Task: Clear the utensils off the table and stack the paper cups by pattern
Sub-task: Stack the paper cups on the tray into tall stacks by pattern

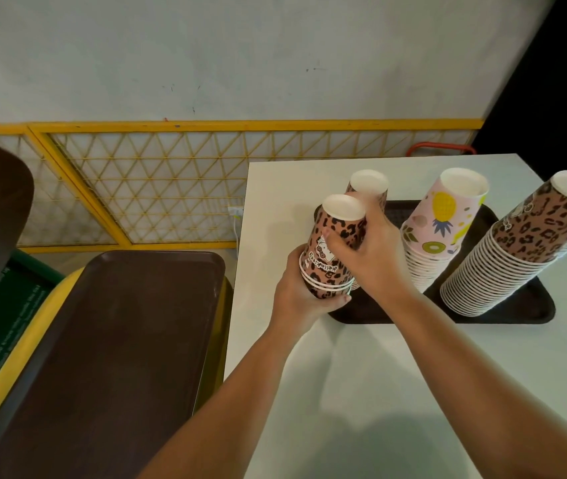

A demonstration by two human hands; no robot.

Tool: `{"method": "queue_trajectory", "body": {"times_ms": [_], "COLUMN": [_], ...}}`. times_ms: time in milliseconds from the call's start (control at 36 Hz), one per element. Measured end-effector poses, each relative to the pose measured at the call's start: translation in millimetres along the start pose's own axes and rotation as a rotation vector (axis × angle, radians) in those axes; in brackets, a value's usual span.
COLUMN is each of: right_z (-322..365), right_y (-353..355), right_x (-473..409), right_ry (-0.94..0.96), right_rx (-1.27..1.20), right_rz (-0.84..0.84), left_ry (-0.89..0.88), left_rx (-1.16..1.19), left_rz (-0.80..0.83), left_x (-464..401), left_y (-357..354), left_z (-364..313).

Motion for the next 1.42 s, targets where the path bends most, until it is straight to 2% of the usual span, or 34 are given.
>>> {"method": "queue_trajectory", "body": {"times_ms": [139, 389, 500, 778, 972, 1028, 1139, 1250, 1333, 1417], "right_z": [17, 77, 67, 11, -16, -11, 21, 29, 26, 29], "right_y": [18, 78, 85, 57, 36, 38, 44, 20, 0, -1], "right_x": [-8, -34, -45, -49, -43, -37, -15, 0, 6, 6], "right_ry": [0.033, 0.250, 0.221, 0.076, -0.048, -0.025, 0.148, 0.124, 0.060, 0.046], "right_rx": [-0.051, -0.120, -0.075, 0.062, 0.134, 0.157, 0.098, -0.014, 0.009, 0.009], "right_rz": [-0.071, -0.376, -0.429, -0.333, -0.193, -0.213, -0.287, -0.095, 0.079, 0.127], "left_ry": [0.013, 0.002, 0.007, 0.017, 0.016, 0.011, -0.008, -0.020, -0.052, -0.088], "left_rx": [-0.018, -0.082, -0.086, -0.098, -0.088, -0.080, -0.059, -0.020, -0.011, -0.018], "left_rz": [-0.025, -0.057, -0.059, -0.073, -0.082, -0.088, -0.108, -0.125, -0.131, -0.137], "left_x": [0, 0, 0, -1, -1, -1, -2, -2, -2, -2], "left_y": [3, 8, 9, 13, 14, 14, 17, 18, 18, 21], "left_z": [4, 4, 5, 2, -2, -4, -12, -23, -34, -48]}}
Point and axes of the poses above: each hand's wrist, its own x-axis away from the middle knuckle, its own y-axis out of the back of the hand, z = x × y, the point moved 10 cm from there along -x, towards the middle knuckle, and after that the axes turned 7 degrees about -x, right-handed, at the moved point
